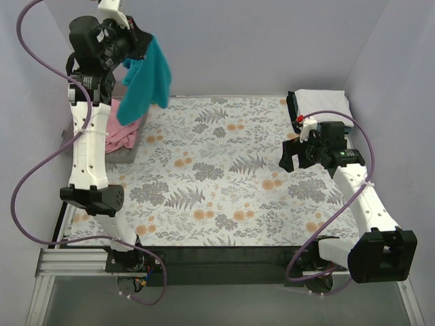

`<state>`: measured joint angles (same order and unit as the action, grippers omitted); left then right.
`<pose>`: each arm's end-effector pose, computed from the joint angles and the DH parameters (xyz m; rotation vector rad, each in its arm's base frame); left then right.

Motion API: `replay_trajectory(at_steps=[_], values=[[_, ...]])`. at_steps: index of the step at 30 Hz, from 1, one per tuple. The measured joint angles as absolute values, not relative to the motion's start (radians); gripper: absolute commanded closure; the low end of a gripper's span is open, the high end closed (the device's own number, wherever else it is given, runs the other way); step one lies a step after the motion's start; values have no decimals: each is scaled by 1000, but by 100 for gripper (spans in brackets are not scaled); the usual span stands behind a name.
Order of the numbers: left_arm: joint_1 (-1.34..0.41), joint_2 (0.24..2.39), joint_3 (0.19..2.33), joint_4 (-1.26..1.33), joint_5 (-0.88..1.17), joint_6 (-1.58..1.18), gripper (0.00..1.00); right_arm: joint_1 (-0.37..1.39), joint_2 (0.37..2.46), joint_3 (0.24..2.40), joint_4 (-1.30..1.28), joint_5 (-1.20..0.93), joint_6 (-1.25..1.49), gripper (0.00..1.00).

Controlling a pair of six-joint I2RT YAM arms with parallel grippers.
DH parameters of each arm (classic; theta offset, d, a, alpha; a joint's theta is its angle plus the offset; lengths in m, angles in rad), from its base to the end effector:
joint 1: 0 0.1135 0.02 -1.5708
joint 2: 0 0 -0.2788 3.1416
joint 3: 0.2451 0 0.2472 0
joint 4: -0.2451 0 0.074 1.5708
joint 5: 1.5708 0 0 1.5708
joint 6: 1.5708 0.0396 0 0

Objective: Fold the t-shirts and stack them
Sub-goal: Move the tshirt to the center of the board

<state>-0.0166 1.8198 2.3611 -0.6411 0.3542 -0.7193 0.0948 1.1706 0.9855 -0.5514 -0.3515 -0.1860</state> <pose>0.3736 -0.0199 0.5476 -0.3292 1.7046 -0.8440 0.2381 0.0363 0.3104 -0.4948 2.2237 0.3570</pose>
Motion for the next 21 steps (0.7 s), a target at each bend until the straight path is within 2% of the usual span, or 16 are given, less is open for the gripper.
replay_trajectory(at_steps=[4, 7, 11, 12, 13, 14, 15, 16, 21], values=[[-150, 1742, 2441, -558, 397, -765, 100, 87, 1171, 986, -551, -352, -186, 2], [-168, 1683, 2442, -515, 420, -802, 100, 82, 1171, 986, -552, -350, -186, 2], [-165, 1568, 2233, -472, 449, -815, 100, 65, 1164, 986, -552, -340, -186, 2], [-165, 1525, 2118, -447, 457, -809, 89, 56, 1159, 987, -555, -337, -188, 2], [-165, 1485, 2006, -451, 467, -795, 51, 49, 1156, 990, -559, -332, -190, 2], [-165, 1452, 1881, -443, 474, -778, 35, 42, 1151, 995, -566, -326, -192, 2], [-166, 1428, 1771, -461, 479, -762, 25, 37, 1147, 1001, -571, -319, -196, 2], [-165, 1412, 1665, -467, 480, -757, 10, 32, 1141, 1007, -576, -310, -202, 2], [-91, 1422, 1293, -569, 506, -743, 5, 27, 1126, 1021, -595, -284, -243, 2]])
